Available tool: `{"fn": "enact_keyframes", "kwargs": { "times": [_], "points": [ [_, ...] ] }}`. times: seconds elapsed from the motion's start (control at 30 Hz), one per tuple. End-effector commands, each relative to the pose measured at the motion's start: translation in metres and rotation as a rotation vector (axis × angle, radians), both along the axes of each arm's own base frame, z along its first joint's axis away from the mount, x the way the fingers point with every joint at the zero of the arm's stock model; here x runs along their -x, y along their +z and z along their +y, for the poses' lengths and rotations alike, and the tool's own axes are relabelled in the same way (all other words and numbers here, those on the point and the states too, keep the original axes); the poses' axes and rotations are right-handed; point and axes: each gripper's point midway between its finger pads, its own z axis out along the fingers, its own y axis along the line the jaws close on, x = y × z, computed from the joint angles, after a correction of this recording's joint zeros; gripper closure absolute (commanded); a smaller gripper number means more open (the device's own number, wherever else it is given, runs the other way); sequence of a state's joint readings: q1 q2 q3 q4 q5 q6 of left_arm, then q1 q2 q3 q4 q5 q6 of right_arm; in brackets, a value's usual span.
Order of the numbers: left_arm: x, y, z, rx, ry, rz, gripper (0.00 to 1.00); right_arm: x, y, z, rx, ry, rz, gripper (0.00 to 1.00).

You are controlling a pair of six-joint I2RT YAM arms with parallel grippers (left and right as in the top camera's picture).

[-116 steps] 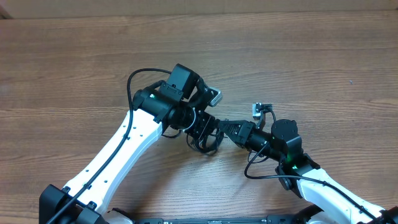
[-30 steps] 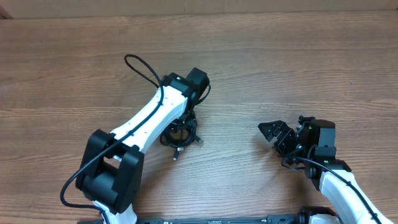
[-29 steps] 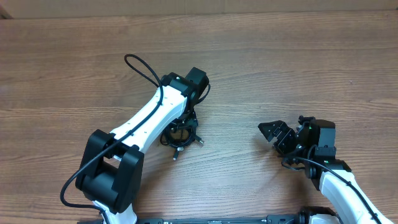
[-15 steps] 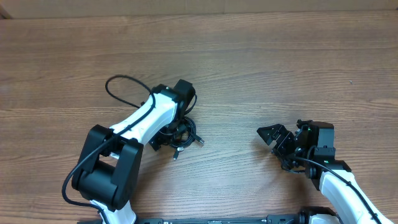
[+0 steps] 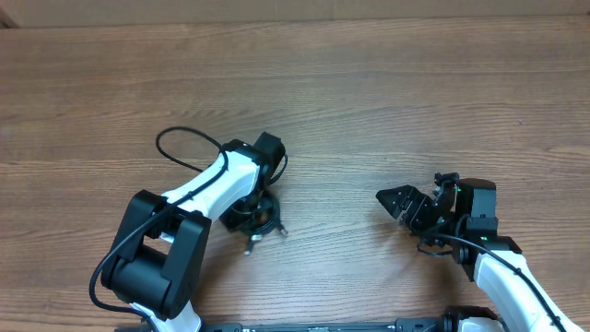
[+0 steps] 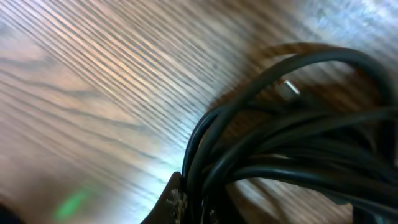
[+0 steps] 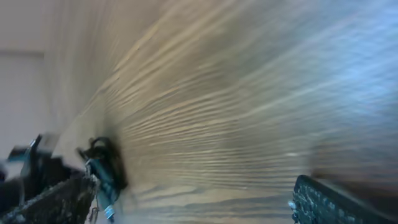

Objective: Untangle cables

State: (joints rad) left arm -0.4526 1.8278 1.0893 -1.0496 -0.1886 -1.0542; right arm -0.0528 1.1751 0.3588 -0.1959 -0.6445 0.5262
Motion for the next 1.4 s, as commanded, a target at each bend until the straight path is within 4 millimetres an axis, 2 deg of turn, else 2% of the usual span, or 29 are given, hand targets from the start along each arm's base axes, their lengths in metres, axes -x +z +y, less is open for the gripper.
{"fn": "enact_keyframes", "kwargs": {
  "times": [0.0, 0.07, 0.13, 0.23, 0.33, 0.43, 0.53, 0.63, 0.73, 0.9, 1.03, 1.2, 1.37],
  "points": [
    [-0.039, 0.049, -0.005, 0.03, -0.163, -0.164, 0.96, -0.007, 0.042, 0.023, -0.111, 0.161, -0.142, 0.05],
    [-0.047, 0.072, -0.015, 0.094, -0.178, -0.232, 0.96, -0.001, 0.055, 0.037, -0.187, 0.234, -0.17, 0.14],
    [-0.05, 0.093, -0.025, 0.171, -0.137, -0.297, 0.95, 0.008, 0.061, 0.05, -0.234, 0.298, -0.172, 0.18],
    [-0.049, 0.118, -0.034, 0.272, -0.026, -0.37, 0.96, 0.019, 0.063, 0.07, -0.242, 0.385, -0.179, 0.17],
    [-0.039, 0.13, -0.037, 0.326, 0.129, -0.391, 0.96, 0.026, 0.071, 0.092, -0.244, 0.483, -0.245, 0.14],
    [-0.024, 0.131, -0.041, 0.365, 0.31, -0.345, 0.95, 0.031, 0.087, 0.116, -0.253, 0.585, -0.355, 0.15],
    [-0.011, 0.129, -0.054, 0.435, 0.467, -0.268, 0.96, 0.036, 0.103, 0.138, -0.251, 0.661, -0.477, 0.24],
    [-0.005, 0.132, -0.07, 0.51, 0.557, -0.209, 0.96, 0.032, 0.111, 0.152, -0.245, 0.628, -0.5, 0.31],
    [-0.003, 0.132, -0.071, 0.517, 0.593, -0.197, 0.96, 0.034, 0.119, 0.164, -0.272, 0.603, -0.492, 0.33],
    [0.0, 0.134, -0.078, 0.542, 0.674, -0.166, 0.94, 0.039, 0.112, 0.181, -0.249, 0.565, -0.454, 0.33],
    [0.001, 0.134, -0.079, 0.546, 0.708, -0.158, 0.92, 0.042, 0.105, 0.191, -0.222, 0.525, -0.426, 0.39],
    [0.001, 0.134, -0.079, 0.545, 0.708, -0.154, 0.92, 0.036, 0.104, 0.191, -0.222, 0.453, -0.392, 0.58],
    [0.001, 0.134, -0.079, 0.542, 0.706, -0.16, 0.92, 0.036, 0.111, 0.193, -0.247, 0.452, -0.404, 0.84]
  ]
}}
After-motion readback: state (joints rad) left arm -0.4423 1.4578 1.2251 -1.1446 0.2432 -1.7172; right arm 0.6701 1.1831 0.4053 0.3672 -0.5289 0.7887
